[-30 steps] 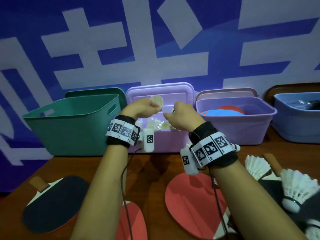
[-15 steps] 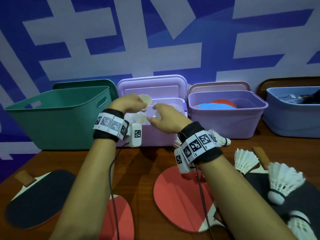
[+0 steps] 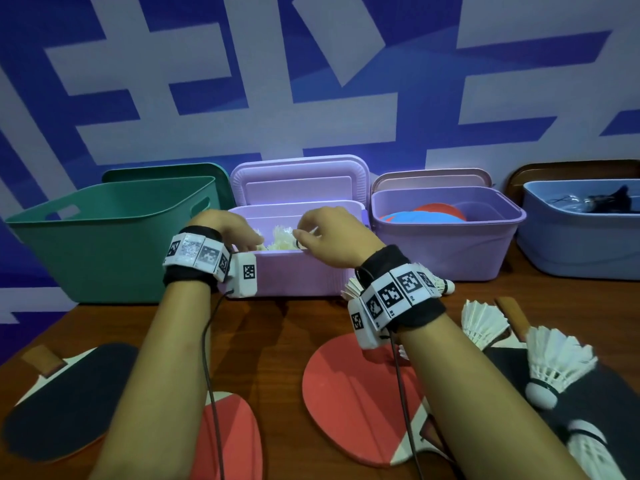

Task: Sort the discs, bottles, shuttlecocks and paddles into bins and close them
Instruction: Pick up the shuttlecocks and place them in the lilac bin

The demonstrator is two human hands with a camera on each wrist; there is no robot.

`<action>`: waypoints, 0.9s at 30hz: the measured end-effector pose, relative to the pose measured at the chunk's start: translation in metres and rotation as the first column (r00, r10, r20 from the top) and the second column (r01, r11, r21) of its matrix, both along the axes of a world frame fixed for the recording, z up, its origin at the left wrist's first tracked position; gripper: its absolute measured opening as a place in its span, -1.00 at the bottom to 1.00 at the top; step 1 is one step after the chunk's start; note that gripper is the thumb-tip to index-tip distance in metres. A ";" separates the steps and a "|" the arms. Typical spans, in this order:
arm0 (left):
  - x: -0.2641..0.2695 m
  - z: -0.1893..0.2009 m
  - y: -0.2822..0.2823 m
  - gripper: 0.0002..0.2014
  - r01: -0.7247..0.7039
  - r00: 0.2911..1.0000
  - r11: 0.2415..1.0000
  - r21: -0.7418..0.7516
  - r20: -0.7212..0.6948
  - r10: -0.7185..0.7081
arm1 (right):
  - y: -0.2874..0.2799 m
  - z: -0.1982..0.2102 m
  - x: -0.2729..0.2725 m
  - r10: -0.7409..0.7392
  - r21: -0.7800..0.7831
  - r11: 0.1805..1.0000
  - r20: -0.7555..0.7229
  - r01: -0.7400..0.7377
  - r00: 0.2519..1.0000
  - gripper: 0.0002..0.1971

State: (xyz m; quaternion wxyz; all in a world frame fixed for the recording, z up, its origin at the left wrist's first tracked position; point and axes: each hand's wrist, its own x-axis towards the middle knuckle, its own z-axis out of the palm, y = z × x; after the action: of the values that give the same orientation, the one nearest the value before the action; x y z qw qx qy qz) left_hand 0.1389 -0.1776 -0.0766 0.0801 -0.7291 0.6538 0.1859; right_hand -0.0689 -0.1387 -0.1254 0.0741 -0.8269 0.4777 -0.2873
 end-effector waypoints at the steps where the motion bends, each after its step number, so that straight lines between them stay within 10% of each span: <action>1: 0.001 0.000 0.000 -0.62 0.001 1.000 1.000 -0.006 0.008 -0.001 | -0.002 -0.002 0.000 -0.021 0.031 0.999 -0.055 0.023 0.998 -0.63; 10: -0.002 -0.005 -0.016 -0.65 -0.071 0.992 0.939 -0.337 -0.122 0.032 | 0.004 -0.002 0.006 0.096 -0.018 0.995 0.012 -0.096 0.995 -0.72; 16: -0.008 -0.012 -0.005 -0.56 0.095 0.986 0.995 -0.039 0.139 -0.089 | 0.001 -0.008 0.006 -0.040 0.035 0.998 -0.067 0.042 0.997 -0.60; 27: -0.018 -0.006 -0.003 -0.47 0.188 0.975 0.972 -0.139 0.148 -0.167 | -0.006 -0.019 0.010 -0.066 0.169 0.980 -0.242 0.109 0.968 -0.42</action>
State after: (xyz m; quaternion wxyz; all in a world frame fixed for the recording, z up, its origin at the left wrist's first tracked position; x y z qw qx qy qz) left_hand 0.1205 -0.1810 -0.0829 0.0847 -0.6825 0.7218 0.0778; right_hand -0.0591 -0.1447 -0.1440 0.0792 -0.8229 0.5434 -0.1459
